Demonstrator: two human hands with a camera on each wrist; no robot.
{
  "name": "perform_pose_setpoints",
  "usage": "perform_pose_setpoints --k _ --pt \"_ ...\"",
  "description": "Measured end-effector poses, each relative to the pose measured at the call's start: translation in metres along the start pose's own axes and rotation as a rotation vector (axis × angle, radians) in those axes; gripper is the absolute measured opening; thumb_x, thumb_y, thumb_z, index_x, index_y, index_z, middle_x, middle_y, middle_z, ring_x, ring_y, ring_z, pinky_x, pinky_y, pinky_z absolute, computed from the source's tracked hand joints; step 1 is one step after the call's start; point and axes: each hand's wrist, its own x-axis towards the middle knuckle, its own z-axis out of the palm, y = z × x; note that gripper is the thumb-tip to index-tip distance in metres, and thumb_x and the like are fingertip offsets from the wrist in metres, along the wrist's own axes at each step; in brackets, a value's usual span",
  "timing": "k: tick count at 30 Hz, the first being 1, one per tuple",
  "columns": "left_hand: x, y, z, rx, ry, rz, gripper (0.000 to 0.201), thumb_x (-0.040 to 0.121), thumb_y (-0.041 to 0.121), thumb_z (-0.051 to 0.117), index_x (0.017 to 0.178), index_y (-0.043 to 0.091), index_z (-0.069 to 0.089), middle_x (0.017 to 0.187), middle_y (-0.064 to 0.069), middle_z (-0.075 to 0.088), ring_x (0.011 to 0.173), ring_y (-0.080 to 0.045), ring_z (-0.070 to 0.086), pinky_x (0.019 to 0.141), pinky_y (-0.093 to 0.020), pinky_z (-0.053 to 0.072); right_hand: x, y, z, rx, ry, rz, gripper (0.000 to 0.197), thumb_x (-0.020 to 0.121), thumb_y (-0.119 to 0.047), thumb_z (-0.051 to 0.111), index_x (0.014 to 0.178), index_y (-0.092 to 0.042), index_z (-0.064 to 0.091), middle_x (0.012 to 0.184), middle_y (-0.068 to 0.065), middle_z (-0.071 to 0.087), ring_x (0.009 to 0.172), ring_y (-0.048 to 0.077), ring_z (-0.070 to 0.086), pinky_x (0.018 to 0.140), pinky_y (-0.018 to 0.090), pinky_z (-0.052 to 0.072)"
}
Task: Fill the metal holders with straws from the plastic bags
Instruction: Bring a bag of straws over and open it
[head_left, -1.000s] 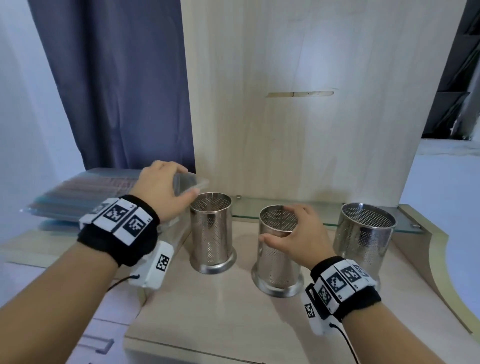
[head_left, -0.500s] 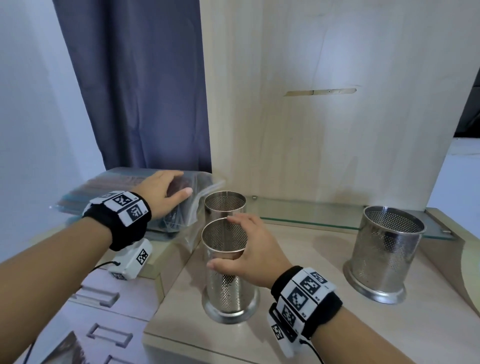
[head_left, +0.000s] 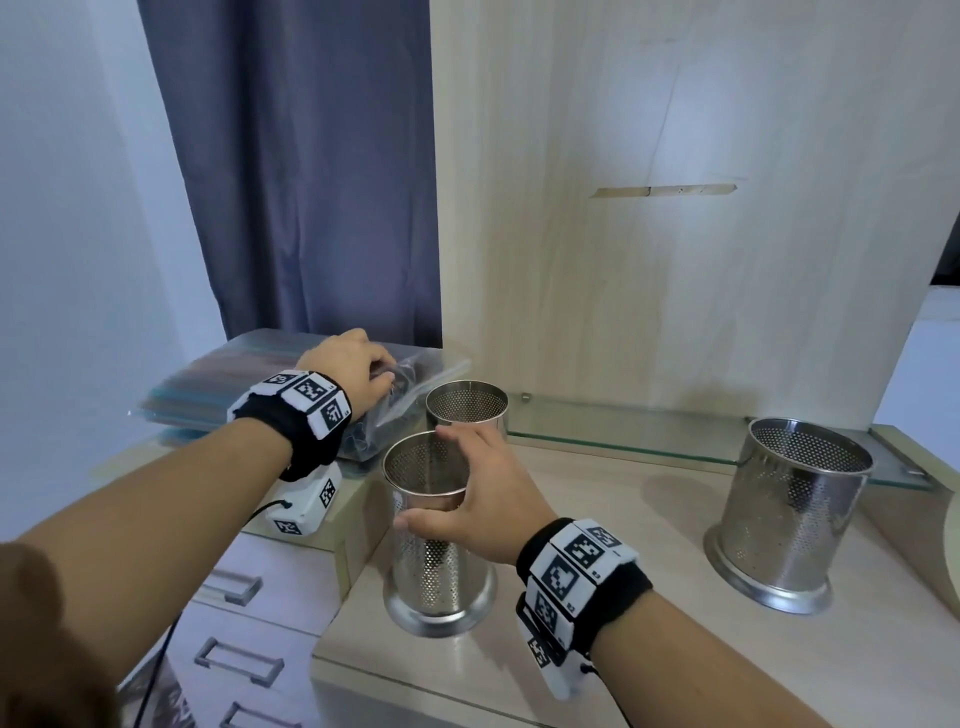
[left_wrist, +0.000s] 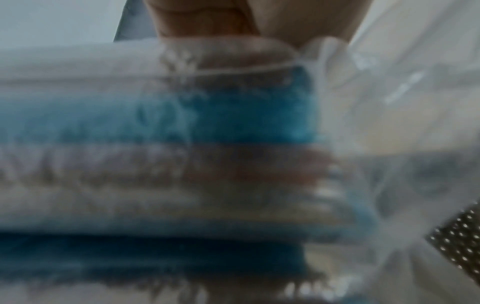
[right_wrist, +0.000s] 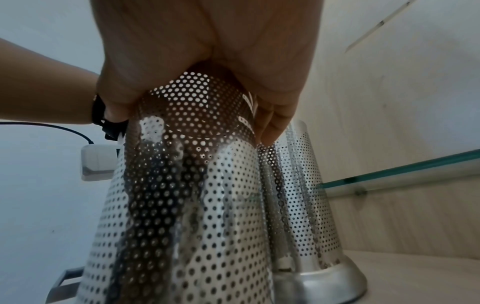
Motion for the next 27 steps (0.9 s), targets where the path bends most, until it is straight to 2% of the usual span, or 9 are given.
perform_pose_setpoints --k 5,12,15,17,20,23,24,26,27 --pt "-0.003 -0.008 0.000 -0.166 0.144 0.024 0.015 0.095 0.020 0.057 0.101 0.012 0.067 0.102 -0.009 0.060 0.098 -0.031 0.059 0.087 -0.038 0.043 0.005 -0.005 0.003 -0.024 -0.040 0.012 0.105 0.064 -0.065 0.081 0.149 -0.021 0.037 0.146 -0.004 0.039 0.135 0.012 0.037 0.115 0.033 0.034" --pt "-0.016 -0.013 -0.036 -0.299 0.434 -0.003 0.014 0.097 0.010 0.052 0.102 0.003 0.063 0.104 -0.018 0.061 0.097 -0.035 0.057 0.086 -0.037 0.039 0.014 -0.013 0.008 -0.065 -0.126 0.040 0.106 0.066 -0.072 0.075 0.151 -0.028 0.028 0.150 -0.002 0.032 0.136 0.017 0.035 0.113 0.045 0.038" --pt "-0.024 -0.019 -0.059 -0.324 0.575 -0.066 0.016 0.098 0.014 0.050 0.104 0.008 0.063 0.105 -0.015 0.062 0.096 -0.034 0.058 0.085 -0.037 0.041 0.015 -0.023 0.002 -0.202 -0.148 0.034 0.105 0.071 -0.076 0.067 0.153 -0.030 0.020 0.155 0.003 0.025 0.141 0.025 0.026 0.118 0.046 0.025" --pt "-0.031 -0.021 -0.076 -0.350 0.698 -0.072 0.017 0.098 0.013 0.048 0.102 0.007 0.063 0.102 -0.016 0.062 0.092 -0.033 0.057 0.080 -0.031 0.038 0.017 -0.031 -0.007 -0.203 -0.111 0.002 0.106 0.075 -0.077 0.060 0.156 -0.028 0.013 0.161 0.005 0.015 0.147 0.026 0.016 0.119 0.046 0.017" --pt "-0.044 -0.012 -0.104 -0.395 0.917 0.058 0.018 0.095 0.010 0.047 0.098 0.003 0.063 0.093 -0.012 0.062 0.085 -0.024 0.055 0.077 -0.022 0.035 0.028 -0.047 -0.026 0.096 -0.065 -0.103 0.105 0.082 -0.073 0.055 0.158 -0.028 -0.003 0.166 -0.003 -0.001 0.152 0.017 0.006 0.123 0.048 0.018" --pt "-0.061 0.017 -0.132 -0.411 1.049 0.248 0.016 0.095 0.009 0.048 0.097 0.000 0.062 0.087 0.016 0.052 0.074 -0.001 0.046 0.075 -0.009 0.034 0.034 -0.070 -0.048 0.434 0.054 -0.247 0.103 0.083 -0.074 0.050 0.154 -0.038 -0.015 0.162 -0.023 -0.007 0.151 0.014 0.014 0.121 0.047 0.024" --pt "-0.066 0.029 -0.140 -0.424 1.079 0.306 0.016 0.096 0.008 0.049 0.097 0.000 0.062 0.087 0.018 0.049 0.075 0.003 0.046 0.076 -0.008 0.034 0.033 -0.079 -0.058 0.477 0.127 -0.320 0.102 0.084 -0.074 0.049 0.154 -0.037 -0.017 0.161 -0.024 -0.004 0.150 0.016 0.019 0.121 0.047 0.025" --pt "-0.075 0.053 -0.151 -0.487 1.109 0.427 0.016 0.099 0.009 0.048 0.098 0.000 0.061 0.090 0.011 0.056 0.079 0.002 0.050 0.075 -0.016 0.040 0.029 -0.093 -0.077 0.493 0.278 -0.490 0.096 0.091 -0.064 0.045 0.155 -0.026 -0.016 0.165 -0.008 0.005 0.149 0.019 0.025 0.120 0.050 0.026" --pt "-0.079 0.066 -0.155 -0.561 1.097 0.495 0.015 0.100 0.010 0.048 0.099 0.001 0.060 0.094 0.002 0.062 0.083 -0.006 0.057 0.077 -0.022 0.045 0.026 -0.098 -0.088 0.492 0.334 -0.551 0.095 0.094 -0.060 0.044 0.154 -0.018 -0.016 0.165 0.003 0.009 0.149 0.021 0.025 0.119 0.052 0.026"
